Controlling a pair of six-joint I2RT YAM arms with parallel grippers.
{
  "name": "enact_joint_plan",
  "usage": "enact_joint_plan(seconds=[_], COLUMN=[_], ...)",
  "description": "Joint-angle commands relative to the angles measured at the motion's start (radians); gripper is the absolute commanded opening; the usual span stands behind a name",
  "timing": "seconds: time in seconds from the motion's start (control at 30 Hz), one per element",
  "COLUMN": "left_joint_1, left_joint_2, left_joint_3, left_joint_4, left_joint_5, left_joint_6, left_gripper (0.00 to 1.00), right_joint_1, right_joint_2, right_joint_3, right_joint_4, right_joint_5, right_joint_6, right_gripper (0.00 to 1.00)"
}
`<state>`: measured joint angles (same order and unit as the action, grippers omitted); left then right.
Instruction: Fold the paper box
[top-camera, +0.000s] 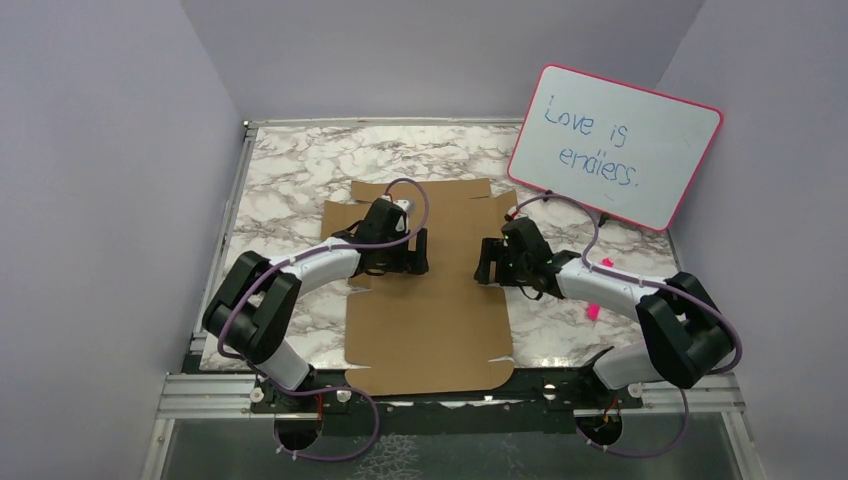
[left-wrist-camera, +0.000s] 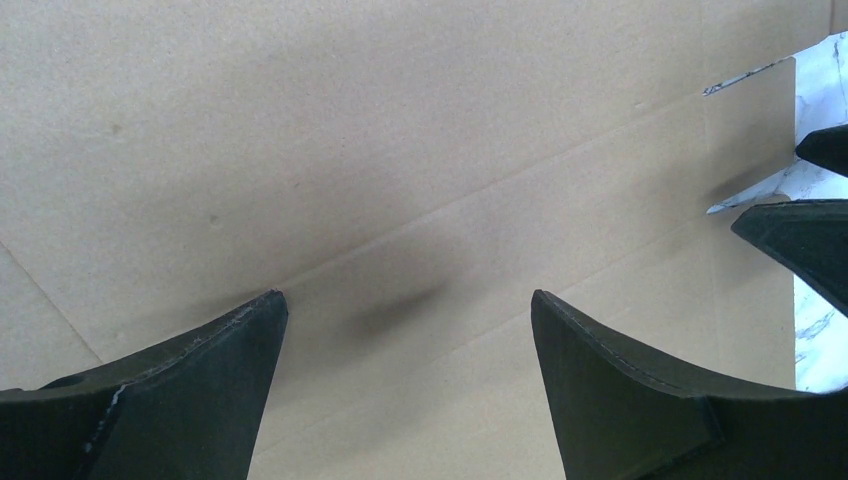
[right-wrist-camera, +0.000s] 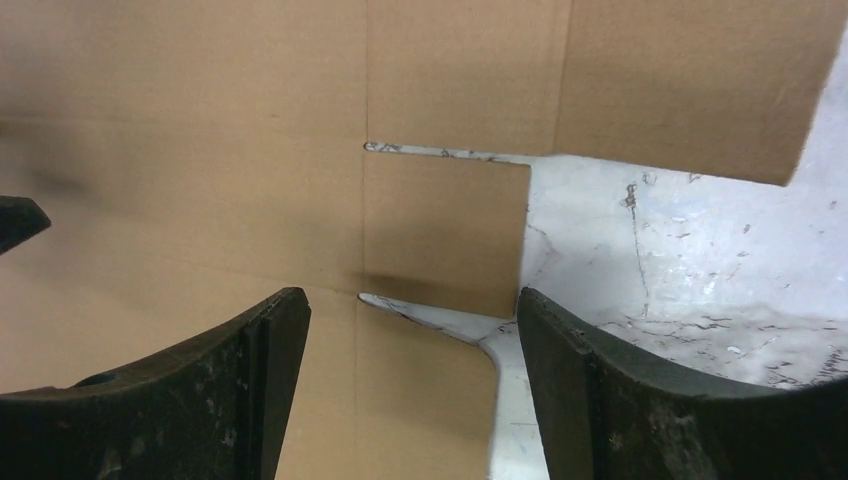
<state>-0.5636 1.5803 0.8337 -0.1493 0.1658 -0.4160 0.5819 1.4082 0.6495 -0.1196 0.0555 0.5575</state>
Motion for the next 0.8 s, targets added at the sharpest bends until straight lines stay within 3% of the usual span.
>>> enact_joint_plan(seconds=[0.0,0.23,0.47,0.77], left_joint_1=[-0.024,-0.035,-0.040,-0.048], left_joint_2=[0.025,0.046,0.075,0.091], left_joint_3=[0.002,-0.003,-0.024,-0.034], left_joint_4=[-0.024,-0.012,0.024,0.057], left_joint_5=[-0.037,-0.043,-0.019,-0.007], left_joint_6=[0.003,-0.001,-0.021,-0.042], left_gripper=[0.93,0.93,0.92,0.93], right_joint_1=[-0.005,-0.005,-0.004,-0.004], right_joint_2=[0.030,0.036,0.049,-0.069], right_joint_3=[-0.016,-0.006,0.008,0.050], right_joint_4=[0.029,-0.013,0.053,0.104], right_joint_5=[-0.036,0.037,-0.136,-0.283], right_joint_6=[0.038,0.043,0.034,0.015], right_gripper=[0.82,0.82,0.81,0.77])
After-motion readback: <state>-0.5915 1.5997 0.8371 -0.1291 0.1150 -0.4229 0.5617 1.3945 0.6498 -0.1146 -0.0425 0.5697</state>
